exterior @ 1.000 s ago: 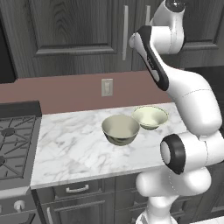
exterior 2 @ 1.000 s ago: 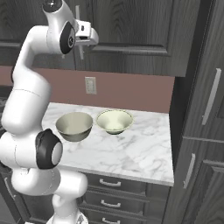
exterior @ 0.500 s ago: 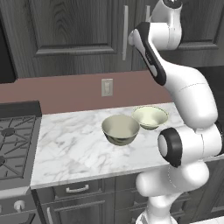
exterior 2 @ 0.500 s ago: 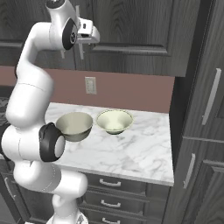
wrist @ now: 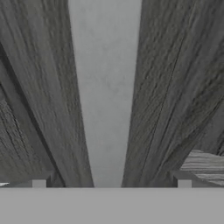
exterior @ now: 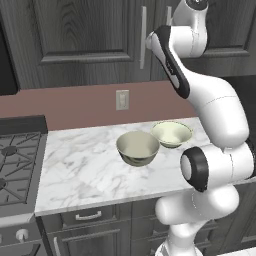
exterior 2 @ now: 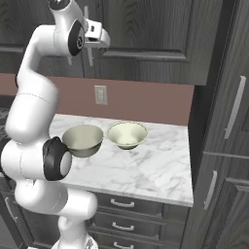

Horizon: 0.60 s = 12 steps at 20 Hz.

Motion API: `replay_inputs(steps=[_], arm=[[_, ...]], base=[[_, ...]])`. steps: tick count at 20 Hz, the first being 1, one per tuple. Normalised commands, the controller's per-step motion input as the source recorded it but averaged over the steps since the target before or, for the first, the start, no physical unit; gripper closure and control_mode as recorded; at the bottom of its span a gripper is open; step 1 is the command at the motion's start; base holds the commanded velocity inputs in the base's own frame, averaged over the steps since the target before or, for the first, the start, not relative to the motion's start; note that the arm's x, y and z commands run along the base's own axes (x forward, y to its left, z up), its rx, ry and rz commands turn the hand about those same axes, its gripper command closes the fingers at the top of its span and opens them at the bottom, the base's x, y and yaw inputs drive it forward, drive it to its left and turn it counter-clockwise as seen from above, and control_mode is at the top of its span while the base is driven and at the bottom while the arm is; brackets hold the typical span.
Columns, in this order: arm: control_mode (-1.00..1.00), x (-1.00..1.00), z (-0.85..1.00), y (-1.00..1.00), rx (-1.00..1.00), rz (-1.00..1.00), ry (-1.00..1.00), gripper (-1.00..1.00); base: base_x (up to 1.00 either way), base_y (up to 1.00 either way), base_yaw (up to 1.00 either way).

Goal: Open the cabinet. Pick the bowls from the counter and place them in the cabinet. Then close the cabinet.

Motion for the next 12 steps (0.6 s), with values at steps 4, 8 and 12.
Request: replay_inputs(steps=[4, 8, 12], arm=[[-1.00, 0.28, -0.23, 0.08, 0.00, 0.03, -0.38, -1.00], [-1.00, 0.29, -0.33, 0.06, 0.00, 0.07, -0.46, -1.00], [-1.00, 0.64, -0.20, 0.01, 0.08, 0.02, -0.23, -1.00]], base=[[0.00, 0.00, 0.00], [0.00, 0.00, 0.00], [0.00, 0.00, 0.00]])
